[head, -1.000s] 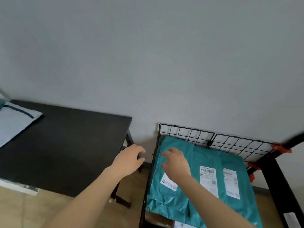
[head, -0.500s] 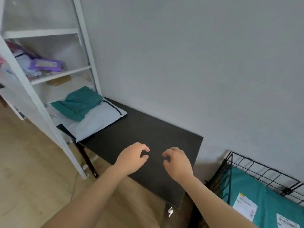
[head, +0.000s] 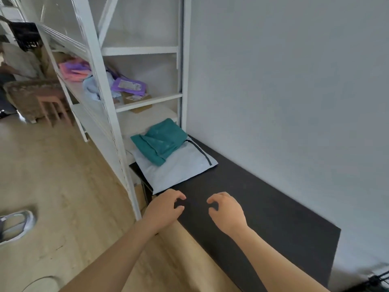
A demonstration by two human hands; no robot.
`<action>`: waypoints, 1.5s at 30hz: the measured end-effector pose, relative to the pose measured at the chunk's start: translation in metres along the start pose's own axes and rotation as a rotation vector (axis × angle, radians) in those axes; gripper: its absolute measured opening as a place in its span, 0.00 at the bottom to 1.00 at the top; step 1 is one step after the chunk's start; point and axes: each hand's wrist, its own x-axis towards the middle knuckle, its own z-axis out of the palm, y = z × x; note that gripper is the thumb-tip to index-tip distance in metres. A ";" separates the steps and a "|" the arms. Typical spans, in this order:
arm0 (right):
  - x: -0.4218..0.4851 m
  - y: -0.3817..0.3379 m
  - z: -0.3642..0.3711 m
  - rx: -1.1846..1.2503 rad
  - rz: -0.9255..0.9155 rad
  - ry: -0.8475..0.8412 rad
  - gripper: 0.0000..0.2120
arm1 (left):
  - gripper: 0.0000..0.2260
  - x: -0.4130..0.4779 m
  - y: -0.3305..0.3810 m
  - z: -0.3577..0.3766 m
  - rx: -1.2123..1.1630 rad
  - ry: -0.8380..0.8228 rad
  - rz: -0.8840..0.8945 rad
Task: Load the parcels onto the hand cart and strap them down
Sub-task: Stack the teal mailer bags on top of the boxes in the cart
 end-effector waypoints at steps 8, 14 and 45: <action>0.138 -0.033 0.022 0.057 -0.016 -0.118 0.15 | 0.26 0.101 -0.056 -0.047 0.034 0.054 -0.099; 0.221 -0.051 0.035 0.089 -0.014 -0.202 0.16 | 0.37 0.179 -0.085 -0.075 -0.417 0.311 -0.346; 0.281 -0.099 -0.031 0.762 0.410 0.326 0.23 | 0.02 0.299 0.026 -0.190 -1.377 -0.227 -0.136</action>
